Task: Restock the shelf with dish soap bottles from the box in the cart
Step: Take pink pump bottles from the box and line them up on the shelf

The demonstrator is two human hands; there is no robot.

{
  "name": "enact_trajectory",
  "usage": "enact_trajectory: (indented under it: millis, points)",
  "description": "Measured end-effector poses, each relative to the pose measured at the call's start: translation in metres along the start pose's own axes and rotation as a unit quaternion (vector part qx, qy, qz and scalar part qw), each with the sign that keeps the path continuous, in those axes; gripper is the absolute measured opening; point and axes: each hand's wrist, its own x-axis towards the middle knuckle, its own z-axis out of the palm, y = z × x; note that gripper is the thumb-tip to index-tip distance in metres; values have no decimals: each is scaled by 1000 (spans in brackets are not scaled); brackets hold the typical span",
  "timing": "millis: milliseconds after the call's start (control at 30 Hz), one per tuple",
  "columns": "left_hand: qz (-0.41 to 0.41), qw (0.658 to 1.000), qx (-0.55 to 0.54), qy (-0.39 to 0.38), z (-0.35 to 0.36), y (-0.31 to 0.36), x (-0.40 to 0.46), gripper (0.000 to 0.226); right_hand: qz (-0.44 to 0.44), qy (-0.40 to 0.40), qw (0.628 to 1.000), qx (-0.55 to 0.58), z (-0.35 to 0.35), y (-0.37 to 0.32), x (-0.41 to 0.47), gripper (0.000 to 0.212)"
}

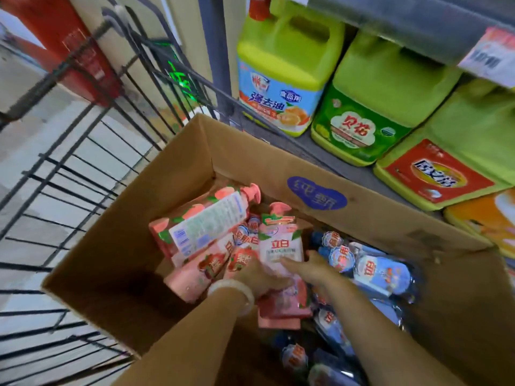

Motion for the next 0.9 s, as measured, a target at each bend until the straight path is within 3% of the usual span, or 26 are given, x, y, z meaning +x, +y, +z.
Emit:
enact_trajectory:
  millis: [33,100,133,200,300,500,633,767,900]
  points:
    - [-7,1000,-16,-8,1,-1,6,27,7,-10,1000,26,-2,0,2,123]
    - [-24,999,-27,-36,0,4,8,19,29,-31,997,66,-7,-21,-25,91]
    - [-30,998,-11,-46,-3,6,9,20,35,-45,996,74,-9,-26,-31,70]
    - [-41,997,39,-56,-7,8,8,29,42,-54,993,96,-10,-25,-34,50]
    - [-43,995,70,-55,-11,4,-4,35,43,-62,990,116,-4,-21,-44,61]
    - [-3,998,26,-56,-30,2,-50,45,0,-88,975,202,3,-26,-93,56]
    - [62,996,-19,-57,-39,13,-87,45,-57,-89,963,247,-11,-39,-138,59]
    - [162,984,41,-54,-41,42,-128,41,-150,-48,950,270,-33,-54,-198,37]
    - [256,963,66,-49,-25,80,-181,36,-214,26,930,296,-61,-56,-257,54]
